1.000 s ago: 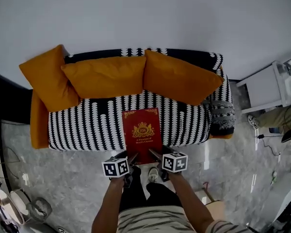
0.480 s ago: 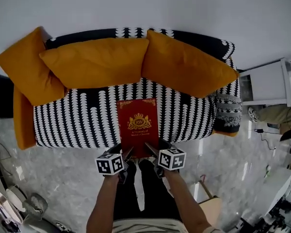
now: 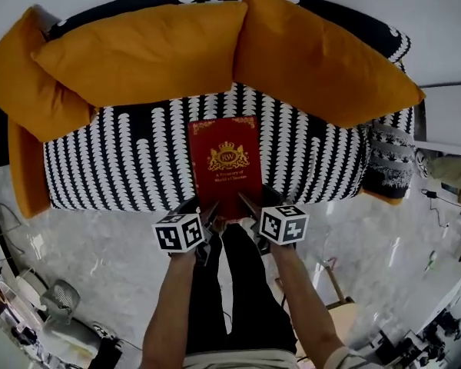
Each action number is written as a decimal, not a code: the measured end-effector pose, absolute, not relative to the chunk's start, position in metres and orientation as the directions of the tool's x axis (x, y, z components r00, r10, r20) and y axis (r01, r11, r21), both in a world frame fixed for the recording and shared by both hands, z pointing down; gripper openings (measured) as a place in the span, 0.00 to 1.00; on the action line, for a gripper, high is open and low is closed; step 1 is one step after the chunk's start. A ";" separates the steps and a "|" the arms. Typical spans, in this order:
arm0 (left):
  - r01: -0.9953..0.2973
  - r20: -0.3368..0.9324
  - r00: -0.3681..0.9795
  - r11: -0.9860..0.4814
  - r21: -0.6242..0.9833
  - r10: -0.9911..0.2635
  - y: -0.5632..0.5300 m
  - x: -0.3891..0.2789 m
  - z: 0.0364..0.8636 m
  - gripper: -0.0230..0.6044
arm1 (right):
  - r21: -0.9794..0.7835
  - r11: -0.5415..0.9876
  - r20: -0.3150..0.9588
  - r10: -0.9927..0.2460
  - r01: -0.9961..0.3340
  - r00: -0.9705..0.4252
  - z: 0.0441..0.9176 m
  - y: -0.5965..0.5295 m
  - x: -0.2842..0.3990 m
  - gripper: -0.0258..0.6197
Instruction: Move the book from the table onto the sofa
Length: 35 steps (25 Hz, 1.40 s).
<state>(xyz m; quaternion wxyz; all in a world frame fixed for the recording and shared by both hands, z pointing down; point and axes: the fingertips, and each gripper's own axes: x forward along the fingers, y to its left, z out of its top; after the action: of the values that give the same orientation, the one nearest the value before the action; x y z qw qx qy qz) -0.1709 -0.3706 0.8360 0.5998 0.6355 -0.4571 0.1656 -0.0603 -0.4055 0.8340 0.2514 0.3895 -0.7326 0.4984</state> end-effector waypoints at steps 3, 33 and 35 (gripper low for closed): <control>-0.783 0.765 0.526 0.140 0.606 -0.371 -0.377 -0.167 0.850 0.46 | -0.531 0.200 0.763 -0.310 -0.824 -0.567 0.848 -0.412 -0.057 0.50; -0.744 0.767 0.574 0.208 0.635 -0.286 -0.412 -0.159 0.952 0.46 | -0.509 0.086 0.828 -0.221 -0.856 -0.515 0.951 -0.443 -0.044 0.46; -0.741 0.766 0.583 0.207 0.638 -0.272 -0.411 -0.159 0.953 0.45 | -0.502 0.088 0.835 -0.210 -0.860 -0.509 0.952 -0.443 -0.043 0.45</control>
<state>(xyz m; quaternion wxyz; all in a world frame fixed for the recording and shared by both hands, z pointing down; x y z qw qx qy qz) -0.1585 -0.4112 0.9531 0.6537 0.6034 -0.4201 0.1794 -0.0434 -0.4426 0.9516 0.2973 0.3963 -0.6749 0.5468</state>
